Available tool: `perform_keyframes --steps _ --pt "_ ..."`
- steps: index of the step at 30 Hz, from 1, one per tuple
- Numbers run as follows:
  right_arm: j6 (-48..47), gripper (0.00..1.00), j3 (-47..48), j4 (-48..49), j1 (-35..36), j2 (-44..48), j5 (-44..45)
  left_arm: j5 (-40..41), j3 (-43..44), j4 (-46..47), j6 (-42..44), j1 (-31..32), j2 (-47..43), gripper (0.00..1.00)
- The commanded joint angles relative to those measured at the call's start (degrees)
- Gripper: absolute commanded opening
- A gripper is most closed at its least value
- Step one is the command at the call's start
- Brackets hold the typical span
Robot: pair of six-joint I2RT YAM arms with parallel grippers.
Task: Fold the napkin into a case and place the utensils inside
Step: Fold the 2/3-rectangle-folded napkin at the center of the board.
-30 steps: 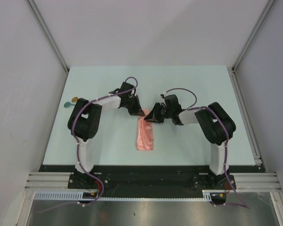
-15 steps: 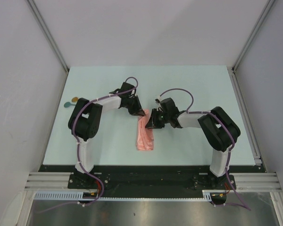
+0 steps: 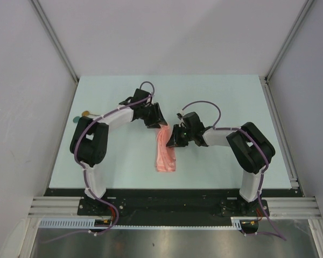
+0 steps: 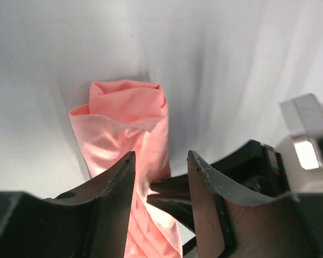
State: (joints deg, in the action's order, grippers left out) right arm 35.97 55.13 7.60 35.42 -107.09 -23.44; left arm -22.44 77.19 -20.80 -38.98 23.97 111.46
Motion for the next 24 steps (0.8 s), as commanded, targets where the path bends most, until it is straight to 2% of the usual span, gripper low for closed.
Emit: perform_keyframes --steps 1,6,10,17,20,21,23,24 --pt "-0.72 0.24 -0.47 0.14 0.26 -0.05 -0.02 -1.82 -0.37 -2.14 3.47 -1.20 -6.34 0.50" --pt "-1.16 0.23 0.67 -1.00 0.44 0.12 0.50 -0.77 -2.91 -4.69 6.37 -2.43 -11.78 0.51" --pt "-2.13 0.24 2.34 -3.02 1.49 0.92 1.64 -0.15 -8.96 -4.69 7.52 -4.10 -15.74 0.50" --pt "-4.76 0.28 8.93 -16.46 4.30 2.50 8.05 2.75 -14.87 -5.39 9.80 -6.04 -23.47 0.49" --pt "-5.38 0.42 11.57 -21.65 5.71 3.29 13.05 3.10 -16.28 -5.75 10.42 -7.00 -26.03 0.49" --pt "-5.47 0.50 12.79 -22.88 5.97 3.46 13.59 2.93 -16.89 -5.83 10.68 -7.35 -26.99 0.49" --pt "-5.56 0.60 13.94 -25.78 7.11 3.12 15.43 1.96 -17.42 -5.83 11.03 -8.14 -27.87 0.49" --pt "-5.64 0.62 15.51 -27.79 7.47 2.77 15.88 1.61 -18.03 -5.83 11.12 -8.41 -28.75 0.49"
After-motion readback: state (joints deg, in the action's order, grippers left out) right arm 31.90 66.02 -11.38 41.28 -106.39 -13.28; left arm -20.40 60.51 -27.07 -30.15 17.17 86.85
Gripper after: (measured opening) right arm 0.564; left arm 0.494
